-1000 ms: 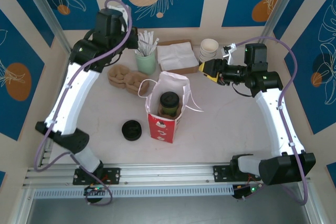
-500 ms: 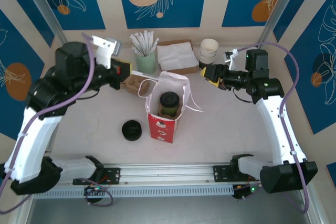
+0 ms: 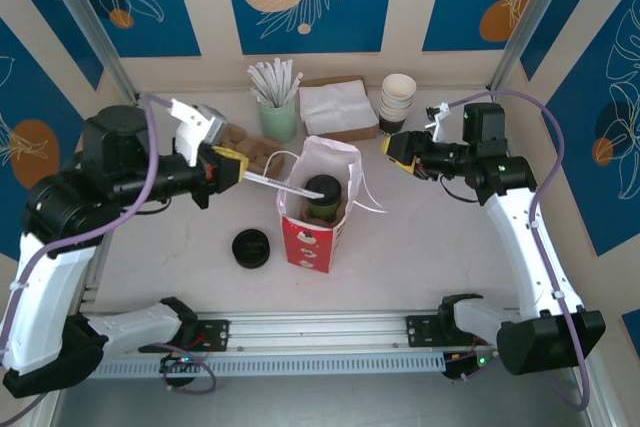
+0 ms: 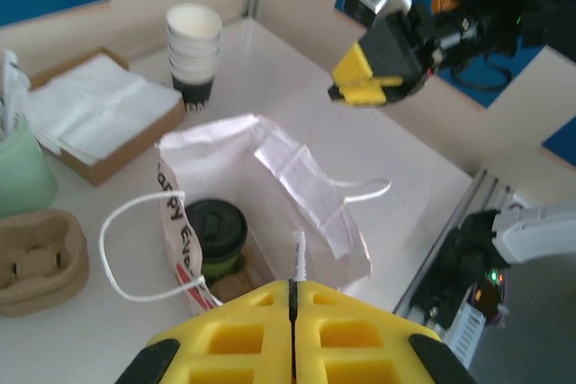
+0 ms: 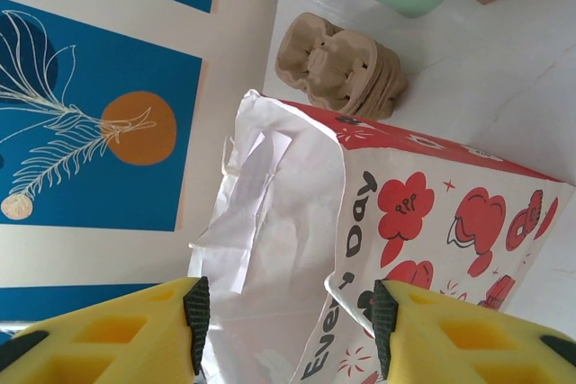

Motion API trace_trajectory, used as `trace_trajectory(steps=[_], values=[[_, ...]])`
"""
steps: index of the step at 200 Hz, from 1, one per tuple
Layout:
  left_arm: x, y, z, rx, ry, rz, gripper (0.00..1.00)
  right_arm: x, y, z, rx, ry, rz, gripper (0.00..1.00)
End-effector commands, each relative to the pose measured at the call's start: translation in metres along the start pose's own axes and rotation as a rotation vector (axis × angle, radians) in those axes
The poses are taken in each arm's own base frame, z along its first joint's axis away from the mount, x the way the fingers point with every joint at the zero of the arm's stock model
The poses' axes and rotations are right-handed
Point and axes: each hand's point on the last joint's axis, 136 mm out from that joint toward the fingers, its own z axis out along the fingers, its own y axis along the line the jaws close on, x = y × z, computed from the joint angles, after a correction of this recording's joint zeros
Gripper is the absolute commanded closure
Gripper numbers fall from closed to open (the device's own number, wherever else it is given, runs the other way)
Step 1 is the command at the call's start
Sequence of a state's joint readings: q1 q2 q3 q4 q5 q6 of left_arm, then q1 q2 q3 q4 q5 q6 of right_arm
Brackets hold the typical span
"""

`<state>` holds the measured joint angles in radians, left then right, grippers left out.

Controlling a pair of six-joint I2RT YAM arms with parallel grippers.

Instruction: Pack the takeout coffee

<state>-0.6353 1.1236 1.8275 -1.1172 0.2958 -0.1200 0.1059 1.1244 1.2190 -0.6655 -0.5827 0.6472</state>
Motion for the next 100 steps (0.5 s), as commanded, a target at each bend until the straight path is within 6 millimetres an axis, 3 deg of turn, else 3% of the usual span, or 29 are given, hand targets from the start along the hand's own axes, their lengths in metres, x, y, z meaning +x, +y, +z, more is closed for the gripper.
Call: trace_trajectory(steps=[1, 23, 100], values=[[0.025, 0.0, 0.022, 0.043, 0.155, 0.006, 0.91, 0.006, 0.005, -0.004, -0.007, -0.005, -0.012, 0.46], [0.037, 0.004, 0.036, 0.047, 0.248, 0.0, 0.91, 0.007, 0.003, -0.003, -0.001, -0.003, -0.012, 0.46], [0.049, -0.009, 0.071, 0.211, 0.382, 0.016, 0.86, 0.008, -0.006, -0.001, 0.029, -0.004, 0.006, 0.45]])
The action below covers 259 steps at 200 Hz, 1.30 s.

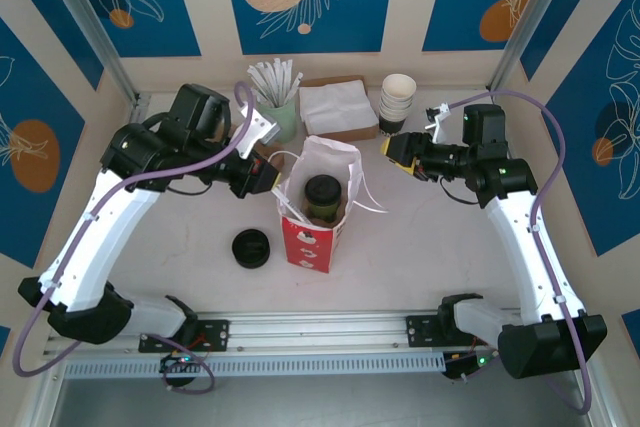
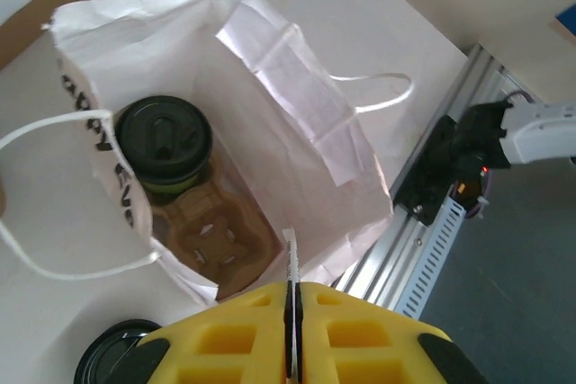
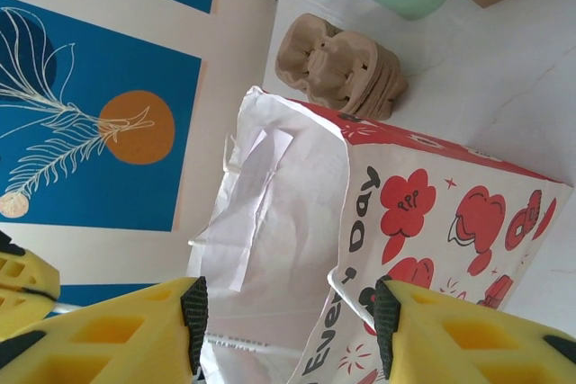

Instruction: Pack the takeout coffee

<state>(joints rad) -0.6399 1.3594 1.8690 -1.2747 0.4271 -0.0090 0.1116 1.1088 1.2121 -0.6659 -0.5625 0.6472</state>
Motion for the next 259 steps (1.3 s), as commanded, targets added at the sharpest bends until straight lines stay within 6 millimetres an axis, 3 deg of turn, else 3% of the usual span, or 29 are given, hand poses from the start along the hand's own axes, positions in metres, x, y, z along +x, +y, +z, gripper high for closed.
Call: trace_trajectory(steps=[1, 29, 43, 89, 119, 158, 167, 176, 196, 232, 259], values=[[0.005, -0.014, 0.004, 0.083, 0.056, 0.049, 0.86, 0.007, -0.006, 0.001, 0.017, 0.009, 0.015, 0.45], [-0.001, -0.013, 0.001, 0.071, 0.033, 0.077, 0.72, 0.008, -0.005, 0.001, 0.013, 0.007, 0.007, 0.45], [-0.008, -0.013, -0.005, 0.046, 0.002, 0.096, 0.52, 0.008, -0.004, 0.001, 0.016, 0.006, 0.003, 0.45], [-0.026, -0.022, -0.036, 0.008, -0.152, 0.14, 0.39, 0.001, 0.0, 0.002, 0.053, -0.008, -0.035, 0.45], [-0.027, -0.015, -0.054, -0.085, -0.243, 0.153, 0.3, -0.017, 0.0, 0.007, 0.138, -0.033, -0.09, 0.45], [-0.017, 0.019, -0.075, -0.304, -0.375, 0.073, 0.16, -0.06, 0.004, 0.02, 0.23, -0.08, -0.14, 0.44], [-0.012, 0.021, -0.073, -0.307, -0.407, 0.051, 0.11, -0.07, 0.003, 0.028, 0.254, -0.085, -0.152, 0.44], [-0.008, 0.012, -0.062, -0.226, -0.441, 0.054, 0.02, -0.082, 0.002, 0.031, 0.291, -0.105, -0.148, 0.44], [0.0, -0.014, -0.047, -0.028, -0.482, 0.058, 0.01, -0.101, 0.002, 0.045, 0.331, -0.125, -0.158, 0.44], [0.025, 0.002, -0.032, -0.064, -0.469, -0.029, 0.01, -0.128, -0.006, 0.081, 0.427, -0.115, -0.217, 0.44], [0.034, 0.009, -0.033, -0.1, -0.464, -0.063, 0.01, -0.149, -0.028, 0.109, 0.539, -0.122, -0.282, 0.44]])
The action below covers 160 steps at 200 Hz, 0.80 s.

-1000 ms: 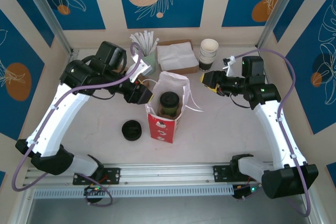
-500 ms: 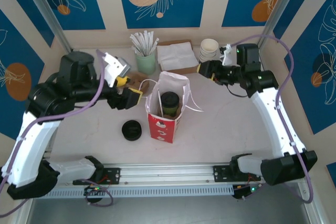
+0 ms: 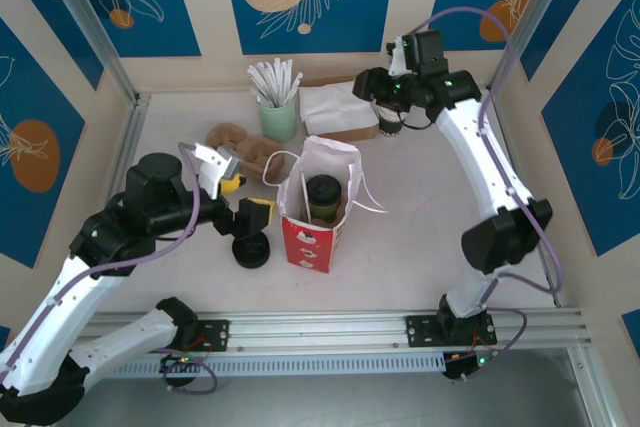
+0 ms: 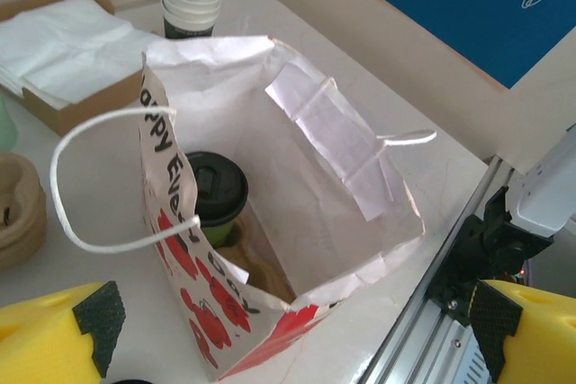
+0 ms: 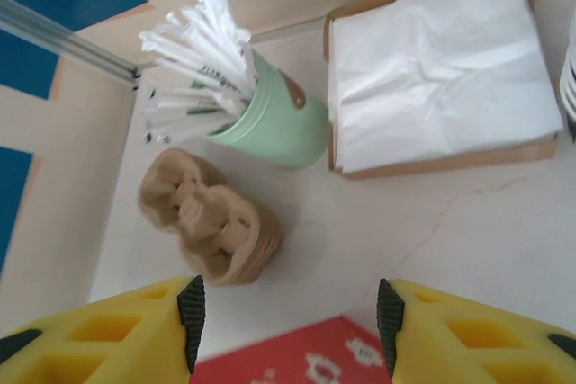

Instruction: Pack the takeout coffee

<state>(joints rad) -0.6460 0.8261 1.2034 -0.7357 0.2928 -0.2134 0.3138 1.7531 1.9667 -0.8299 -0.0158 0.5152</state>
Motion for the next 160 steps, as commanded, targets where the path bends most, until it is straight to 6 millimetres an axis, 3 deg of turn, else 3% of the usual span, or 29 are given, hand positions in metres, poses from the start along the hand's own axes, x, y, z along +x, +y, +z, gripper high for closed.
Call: trace_trajectory(steps=[1, 44, 79, 112, 160], values=[[-0.013, -0.002, -0.01, -0.011, -0.079, -0.024, 0.01, -0.008, -0.021, 0.022, 0.152, -0.014, -0.08, 0.44], [-0.005, 0.002, -0.008, -0.02, -0.079, -0.096, 0.01, -0.026, -0.037, 0.07, 0.228, -0.044, -0.163, 0.44], [0.0, 0.001, -0.01, -0.013, -0.072, -0.093, 0.01, -0.036, -0.06, 0.12, 0.336, -0.046, -0.254, 0.44], [0.006, -0.003, -0.002, 0.013, 0.002, -0.12, 0.01, -0.029, -0.075, 0.171, 0.368, -0.011, -0.338, 0.44], [0.003, -0.004, -0.005, 0.016, -0.013, -0.123, 0.01, -0.022, -0.084, 0.208, 0.35, 0.026, -0.362, 0.4]])
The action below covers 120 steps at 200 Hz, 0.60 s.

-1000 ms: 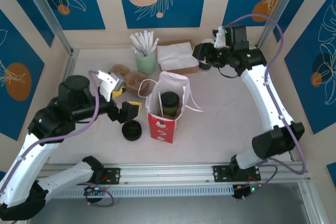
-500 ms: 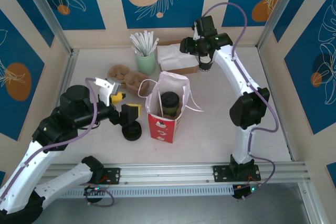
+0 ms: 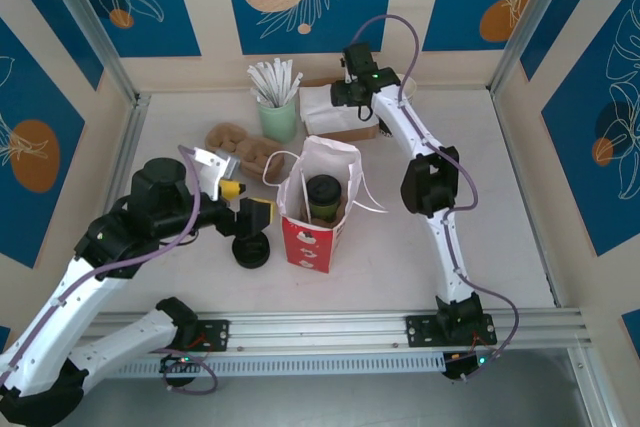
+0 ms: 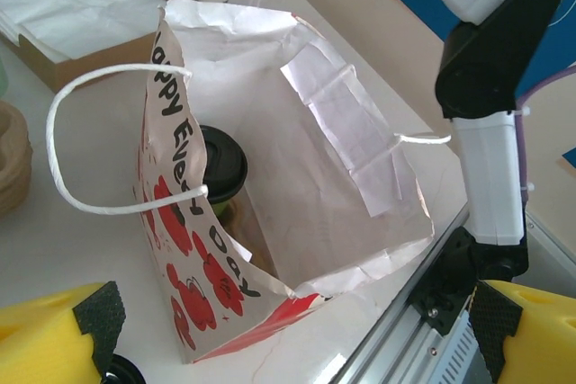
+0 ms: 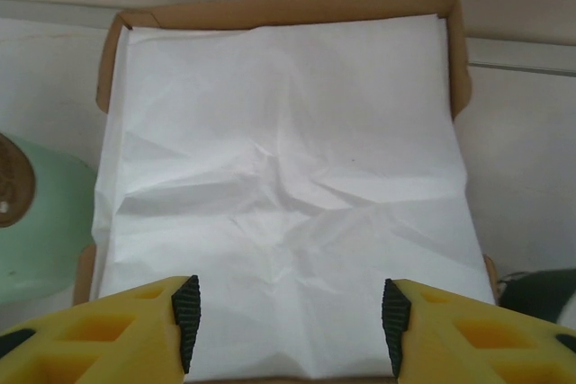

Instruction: Pack the takeout coffee

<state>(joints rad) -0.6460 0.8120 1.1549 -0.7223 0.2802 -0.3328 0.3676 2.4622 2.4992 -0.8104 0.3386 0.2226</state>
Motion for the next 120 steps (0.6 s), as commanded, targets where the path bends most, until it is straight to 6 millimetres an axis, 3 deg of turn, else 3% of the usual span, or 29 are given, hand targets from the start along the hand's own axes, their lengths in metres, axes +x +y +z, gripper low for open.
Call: trace_trajectory(steps=[1, 70, 120], values=[[-0.008, -0.011, -0.011, 0.034, -0.027, 0.004, 0.01, -0.009, 0.003, 0.0, 0.001, -0.026, -0.046, 0.4], [-0.001, -0.005, -0.009, 0.01, -0.006, -0.003, 0.01, 0.007, 0.001, 0.043, 0.015, 0.003, -0.082, 0.38], [0.001, -0.003, -0.005, 0.002, 0.002, -0.004, 0.01, 0.018, -0.007, 0.059, 0.058, 0.023, -0.107, 0.34]])
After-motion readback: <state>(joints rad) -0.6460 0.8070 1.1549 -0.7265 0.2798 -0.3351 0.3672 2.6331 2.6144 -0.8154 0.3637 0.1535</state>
